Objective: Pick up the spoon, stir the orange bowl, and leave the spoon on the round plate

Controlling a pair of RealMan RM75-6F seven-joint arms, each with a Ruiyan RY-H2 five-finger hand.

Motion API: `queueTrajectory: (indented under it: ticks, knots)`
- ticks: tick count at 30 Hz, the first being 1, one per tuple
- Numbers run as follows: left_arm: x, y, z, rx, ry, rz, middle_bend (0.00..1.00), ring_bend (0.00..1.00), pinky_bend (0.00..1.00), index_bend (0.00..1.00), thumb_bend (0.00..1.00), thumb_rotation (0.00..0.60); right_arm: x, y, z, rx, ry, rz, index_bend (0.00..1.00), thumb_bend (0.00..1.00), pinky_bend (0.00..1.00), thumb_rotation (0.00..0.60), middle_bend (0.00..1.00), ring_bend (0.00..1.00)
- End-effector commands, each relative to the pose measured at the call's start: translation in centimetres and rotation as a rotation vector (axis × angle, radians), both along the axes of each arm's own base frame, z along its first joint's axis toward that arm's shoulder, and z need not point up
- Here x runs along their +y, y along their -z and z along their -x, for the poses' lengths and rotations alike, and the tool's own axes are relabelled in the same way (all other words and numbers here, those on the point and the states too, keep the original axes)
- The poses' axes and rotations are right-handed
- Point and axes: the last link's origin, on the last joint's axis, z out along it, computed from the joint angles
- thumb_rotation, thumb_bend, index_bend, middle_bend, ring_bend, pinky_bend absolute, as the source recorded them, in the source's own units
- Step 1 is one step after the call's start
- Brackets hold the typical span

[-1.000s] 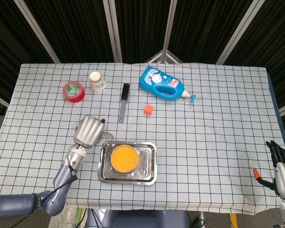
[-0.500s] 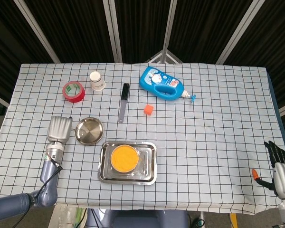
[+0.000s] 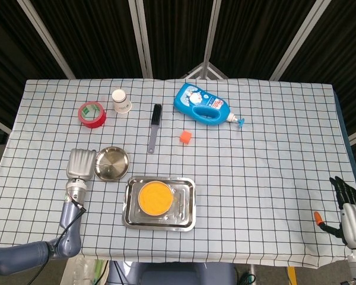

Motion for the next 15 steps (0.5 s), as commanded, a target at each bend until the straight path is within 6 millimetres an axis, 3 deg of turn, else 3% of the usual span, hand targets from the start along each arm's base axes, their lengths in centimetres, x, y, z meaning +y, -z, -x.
queueTrajectory:
  ticks: [1, 15]
  knots:
    - [0.2, 0.2, -0.3, 0.004, 0.004, 0.001, 1.00, 1.00, 1.00, 0.77, 0.53, 0.600, 0.0, 0.0, 0.0, -0.001, 0.001, 0.000, 0.00, 0.39, 0.00, 0.600, 0.00, 0.00]
    - [0.4, -0.8, -0.2, -0.007, -0.022, -0.014, 1.00, 1.00, 1.00, 0.58, 0.31, 0.600, 0.0, 0.0, 0.0, -0.003, 0.002, 0.005, 0.00, 0.39, 0.00, 0.600, 0.00, 0.00]
